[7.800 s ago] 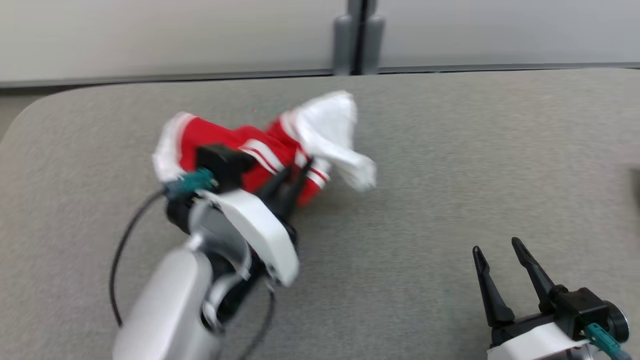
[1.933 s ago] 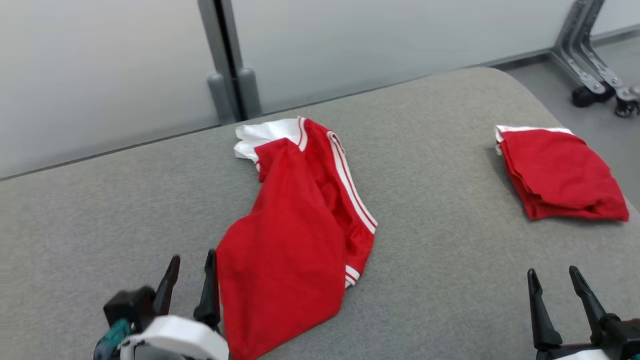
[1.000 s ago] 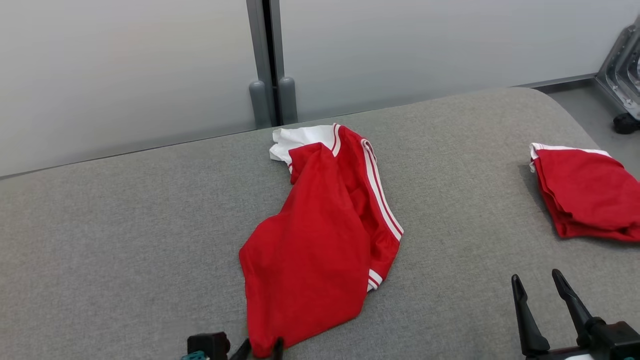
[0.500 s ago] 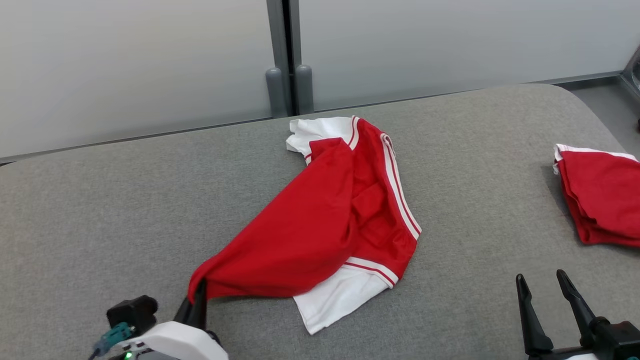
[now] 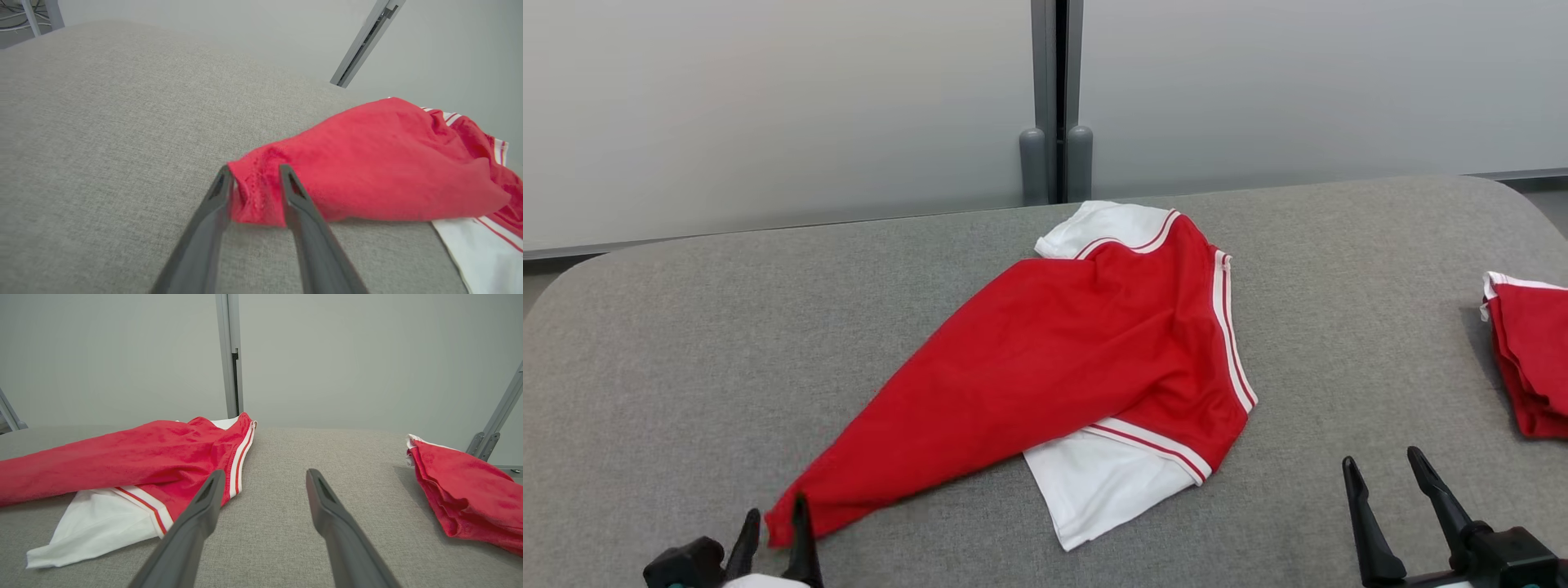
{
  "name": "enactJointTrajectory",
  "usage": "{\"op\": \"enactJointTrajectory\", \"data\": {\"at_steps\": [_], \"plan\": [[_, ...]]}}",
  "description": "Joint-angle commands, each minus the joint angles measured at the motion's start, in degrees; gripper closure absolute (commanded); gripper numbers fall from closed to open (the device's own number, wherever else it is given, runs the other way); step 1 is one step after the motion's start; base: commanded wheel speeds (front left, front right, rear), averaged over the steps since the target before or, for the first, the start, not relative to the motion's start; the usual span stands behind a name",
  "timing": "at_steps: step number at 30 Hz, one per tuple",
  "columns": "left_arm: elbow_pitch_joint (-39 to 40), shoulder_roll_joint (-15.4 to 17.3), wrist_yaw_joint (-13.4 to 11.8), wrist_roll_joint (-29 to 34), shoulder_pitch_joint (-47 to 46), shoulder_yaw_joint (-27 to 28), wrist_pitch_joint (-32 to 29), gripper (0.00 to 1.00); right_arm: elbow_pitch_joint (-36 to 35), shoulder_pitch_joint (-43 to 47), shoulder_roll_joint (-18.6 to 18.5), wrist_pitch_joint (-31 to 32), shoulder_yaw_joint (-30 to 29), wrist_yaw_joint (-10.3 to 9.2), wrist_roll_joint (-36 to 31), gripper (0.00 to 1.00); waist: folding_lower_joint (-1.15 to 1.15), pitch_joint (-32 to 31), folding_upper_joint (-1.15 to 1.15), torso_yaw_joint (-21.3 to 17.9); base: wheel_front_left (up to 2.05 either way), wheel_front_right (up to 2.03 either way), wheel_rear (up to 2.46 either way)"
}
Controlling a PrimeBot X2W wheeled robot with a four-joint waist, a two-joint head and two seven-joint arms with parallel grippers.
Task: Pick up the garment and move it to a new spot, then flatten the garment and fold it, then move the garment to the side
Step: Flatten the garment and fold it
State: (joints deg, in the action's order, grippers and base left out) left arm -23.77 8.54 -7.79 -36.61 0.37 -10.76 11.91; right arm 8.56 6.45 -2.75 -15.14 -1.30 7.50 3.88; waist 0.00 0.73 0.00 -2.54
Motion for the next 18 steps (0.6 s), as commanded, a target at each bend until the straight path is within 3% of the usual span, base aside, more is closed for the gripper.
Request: {"op": "enactJointTrajectory", "data": {"at_steps": [1,4,7,10,13,18], "plan": [[0.8,1.0,-1.1,1.5,1.4,0.0,0.6,0.0,0.2,0.1,-0.3,0.0,0.0,-0.02,-0.2,0.0,0.0,0.0,0.0,-0.5,0.0,0.0,0.0],[6.5,0.5,-3.0,3.9,3.9,-2.1,0.3,0.0,-0.1,0.7,-0.3,0.0,-0.6,-0.02,-0.3,0.0,0.0,-0.1,0.0,-1.4,0.0,0.0,0.0],[13.5,0.2,-4.0,6.0,6.7,-6.6,-4.3,0.0,-0.2,0.4,-0.3,0.0,0.0,-0.02,-0.1,0.0,0.0,0.5,0.0,-2.9,0.0,0.0,0.0],[19.3,-1.0,-2.6,7.8,5.9,-12.1,-8.0,0.0,-0.4,-0.2,-0.3,0.0,-0.1,-0.02,0.6,0.0,0.0,1.5,0.0,-4.3,0.0,0.0,0.0],[19.4,-1.5,-0.7,10.3,2.7,-17.5,-11.6,0.0,-0.2,-1.0,-0.3,0.0,1.0,-0.02,1.0,0.0,0.0,2.8,0.0,-6.2,0.0,0.0,0.0],[12.0,-1.1,1.0,14.8,-3.9,-22.4,-16.3,0.0,0.0,-2.8,-0.3,0.0,1.0,-0.02,2.1,0.0,0.0,5.0,0.0,-9.9,0.0,0.0,0.0]]}}
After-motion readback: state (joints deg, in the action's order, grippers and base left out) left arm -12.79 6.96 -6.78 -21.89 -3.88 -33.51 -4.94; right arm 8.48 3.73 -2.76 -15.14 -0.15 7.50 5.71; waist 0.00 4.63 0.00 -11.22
